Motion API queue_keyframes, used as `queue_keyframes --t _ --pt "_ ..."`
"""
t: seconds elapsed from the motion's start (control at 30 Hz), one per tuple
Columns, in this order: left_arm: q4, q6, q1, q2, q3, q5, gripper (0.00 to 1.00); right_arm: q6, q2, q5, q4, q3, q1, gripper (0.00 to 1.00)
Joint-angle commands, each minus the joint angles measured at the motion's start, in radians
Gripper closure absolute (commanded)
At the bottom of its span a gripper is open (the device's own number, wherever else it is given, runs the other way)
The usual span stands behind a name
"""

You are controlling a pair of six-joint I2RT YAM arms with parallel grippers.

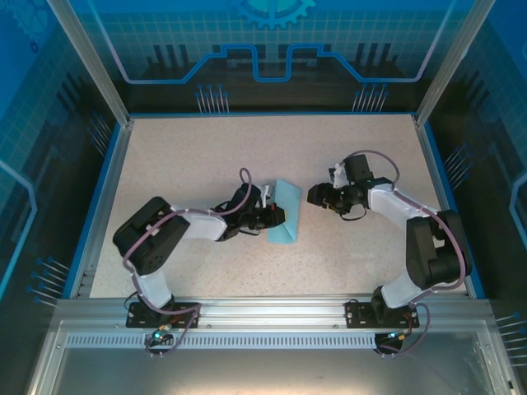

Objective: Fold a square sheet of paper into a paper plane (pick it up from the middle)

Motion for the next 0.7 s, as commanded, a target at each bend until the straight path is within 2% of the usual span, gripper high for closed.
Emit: queue_keyframes --t 0.0,0.2,0.37,0.53,0.67 --pt "-0.23 0.096 -0.005 -0.126 0.053 -0.084 0.96 -0.006 -0.049 0.032 0.02 -0.019 -0.017 0.24" --pt "-0.665 0.224 -0.006 -0.277 0.19 -0.263 0.96 -0.034 -0.121 0.102 0.034 -0.056 -0.019 0.1" --pt "-0.955 0.306 -0.005 -0.333 0.326 -0.454 0.95 -0.046 -0.156 0.16 0.026 -0.068 -0.022 0.06" --pt "-1.139 0.329 -0.008 -0.269 0.438 -0.644 0.95 -0.042 -0.161 0.181 0.026 -0.077 -0.031 0.05" --pt "-1.27 0.289 -0.021 -0.141 0.528 -0.795 0.95 -0.042 -0.162 0.192 0.022 -0.081 -0.035 0.04"
